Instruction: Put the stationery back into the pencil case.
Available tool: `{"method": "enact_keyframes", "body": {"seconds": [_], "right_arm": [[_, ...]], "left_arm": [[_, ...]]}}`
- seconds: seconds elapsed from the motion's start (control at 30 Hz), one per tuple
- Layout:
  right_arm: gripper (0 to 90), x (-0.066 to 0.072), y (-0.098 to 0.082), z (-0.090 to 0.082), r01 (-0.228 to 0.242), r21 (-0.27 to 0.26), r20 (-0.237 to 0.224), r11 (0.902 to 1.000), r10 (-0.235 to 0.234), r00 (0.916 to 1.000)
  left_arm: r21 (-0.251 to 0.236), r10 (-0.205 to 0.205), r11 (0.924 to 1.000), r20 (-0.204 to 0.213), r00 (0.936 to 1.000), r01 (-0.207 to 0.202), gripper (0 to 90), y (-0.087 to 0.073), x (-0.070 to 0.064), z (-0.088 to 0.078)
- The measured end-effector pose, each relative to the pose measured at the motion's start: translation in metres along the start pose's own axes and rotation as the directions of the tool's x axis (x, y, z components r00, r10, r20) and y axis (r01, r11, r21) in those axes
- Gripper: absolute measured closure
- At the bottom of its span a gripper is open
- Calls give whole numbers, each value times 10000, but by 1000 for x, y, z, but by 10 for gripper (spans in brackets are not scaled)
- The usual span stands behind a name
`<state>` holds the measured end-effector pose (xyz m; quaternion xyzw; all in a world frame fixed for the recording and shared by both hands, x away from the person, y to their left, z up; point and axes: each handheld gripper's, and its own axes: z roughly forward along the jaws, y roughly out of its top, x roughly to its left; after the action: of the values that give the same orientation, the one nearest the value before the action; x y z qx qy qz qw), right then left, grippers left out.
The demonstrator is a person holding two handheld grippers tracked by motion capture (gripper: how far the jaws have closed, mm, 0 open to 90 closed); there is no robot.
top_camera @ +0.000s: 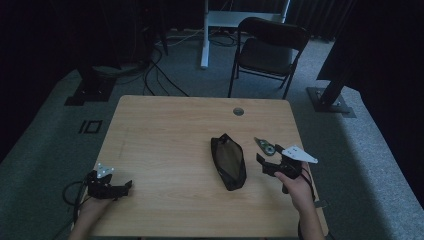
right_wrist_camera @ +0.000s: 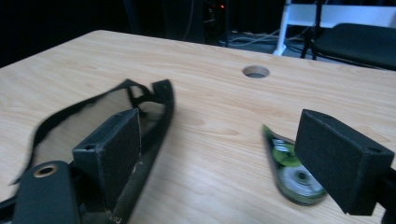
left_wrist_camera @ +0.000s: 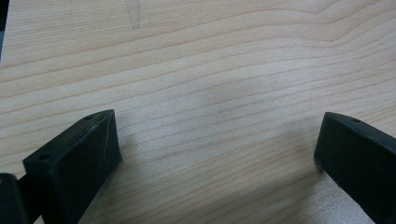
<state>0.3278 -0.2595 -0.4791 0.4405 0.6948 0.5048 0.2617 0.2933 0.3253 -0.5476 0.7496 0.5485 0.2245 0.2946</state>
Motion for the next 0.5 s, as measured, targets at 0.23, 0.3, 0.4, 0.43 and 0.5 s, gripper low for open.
{"method": "enact_keyframes", "body": {"seconds": [0.23, 0.3, 0.4, 0.43, 0.5], "right_arm": [[143, -25, -2, 15, -199, 225, 271, 9995, 193, 9994], [136, -29, -3, 20, -181, 402, 417, 9990, 164, 9990], [132, -34, -7, 28, -179, 689, 489, 9975, 145, 9987], [132, -35, -9, 30, -161, 741, 526, 9971, 122, 9985], [131, -38, -11, 36, -172, 892, 609, 9959, 117, 9981]], "left_arm": [[-1, -3, 10000, 0, 10000, 3, 4, 0, 0, 0], [-2, -5, 10000, 0, 10000, 5, 4, 0, 0, 0], [2, -8, 10000, -11, 10000, 8, 4, 0, 0, 0], [5, -4, 10000, -15, 10000, 4, 4, 0, 0, 0], [5, 0, 10000, -15, 10000, 0, 4, 0, 0, 0]]}}
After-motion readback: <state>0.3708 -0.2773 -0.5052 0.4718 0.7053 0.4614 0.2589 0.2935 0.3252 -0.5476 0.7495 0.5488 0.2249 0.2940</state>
